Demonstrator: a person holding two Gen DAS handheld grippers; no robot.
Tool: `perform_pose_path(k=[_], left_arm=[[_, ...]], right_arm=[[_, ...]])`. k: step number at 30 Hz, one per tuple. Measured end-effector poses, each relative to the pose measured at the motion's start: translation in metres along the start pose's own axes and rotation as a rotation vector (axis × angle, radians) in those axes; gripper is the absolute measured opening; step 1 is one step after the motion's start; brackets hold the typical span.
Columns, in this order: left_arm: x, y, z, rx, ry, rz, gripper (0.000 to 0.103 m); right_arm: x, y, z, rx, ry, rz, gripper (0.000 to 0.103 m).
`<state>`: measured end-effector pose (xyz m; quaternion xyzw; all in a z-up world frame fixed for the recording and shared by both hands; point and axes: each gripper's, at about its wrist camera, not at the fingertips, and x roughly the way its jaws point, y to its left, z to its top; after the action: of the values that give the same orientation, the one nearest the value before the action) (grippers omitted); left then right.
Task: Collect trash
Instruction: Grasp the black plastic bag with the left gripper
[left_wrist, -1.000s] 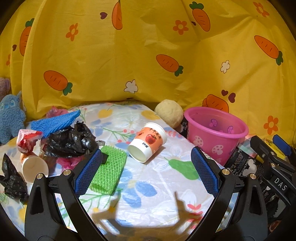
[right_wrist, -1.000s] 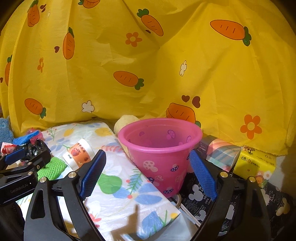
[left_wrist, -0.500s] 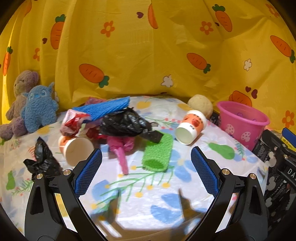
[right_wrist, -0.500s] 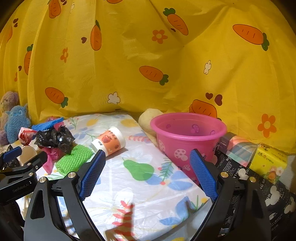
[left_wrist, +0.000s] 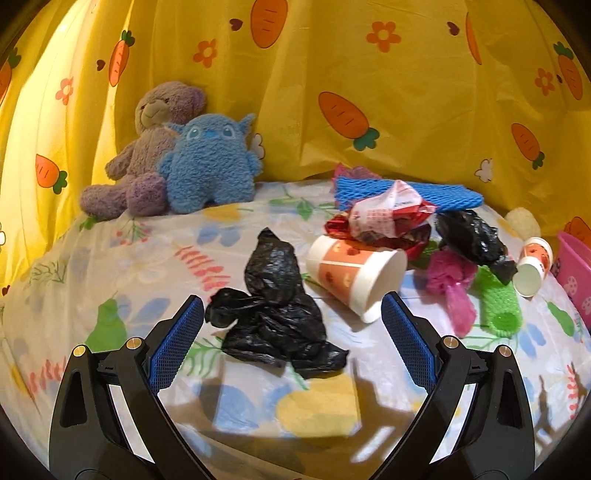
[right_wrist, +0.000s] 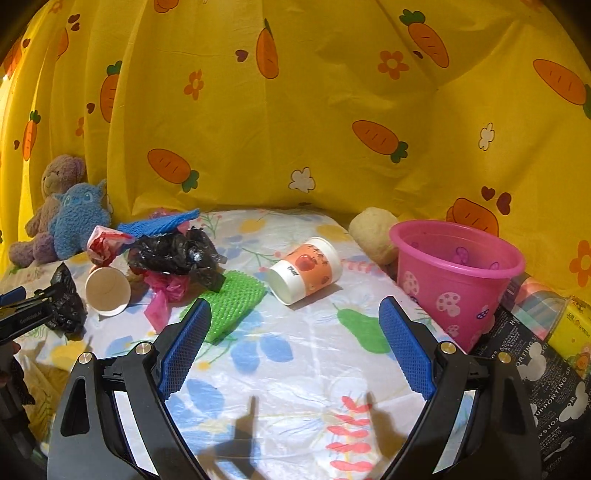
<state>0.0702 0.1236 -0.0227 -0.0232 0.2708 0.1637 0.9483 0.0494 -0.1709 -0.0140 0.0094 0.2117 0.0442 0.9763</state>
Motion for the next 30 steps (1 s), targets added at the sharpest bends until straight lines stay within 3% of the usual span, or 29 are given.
perform_pose_path(k=[6, 9, 12, 14, 20, 24, 30], left_arm=[[0.034, 0.015, 0.006, -0.025, 0.094, -0.001, 0.095], [0.049, 0.022, 0.008, -0.068, 0.149, -0.051, 0.090], [0.062, 0.025, 0.007, -0.080, 0.200, -0.069, 0.073], [0.067, 0.025, 0.006, -0.084, 0.230, -0.099, 0.053], [0.063, 0.025, 0.005, -0.090, 0.213, -0.138, 0.026], [0.053, 0.032, 0.005, -0.114, 0.184, -0.115, 0.024], [0.027, 0.046, 0.012, -0.141, 0.098, -0.050, 0.023]], right_arm=[[0.010, 0.032, 0.001, -0.045, 0.016, 0.072, 0.089], [0.017, 0.049, 0.002, -0.072, 0.028, 0.111, 0.089], [0.024, 0.063, 0.003, -0.081, 0.042, 0.154, 0.089], [0.029, 0.073, 0.003, -0.090, 0.051, 0.177, 0.089], [0.040, 0.103, 0.007, -0.113, 0.068, 0.253, 0.089], [0.047, 0.125, 0.009, -0.140, 0.080, 0.314, 0.088], [0.069, 0.157, 0.011, -0.139, 0.170, 0.409, 0.076]])
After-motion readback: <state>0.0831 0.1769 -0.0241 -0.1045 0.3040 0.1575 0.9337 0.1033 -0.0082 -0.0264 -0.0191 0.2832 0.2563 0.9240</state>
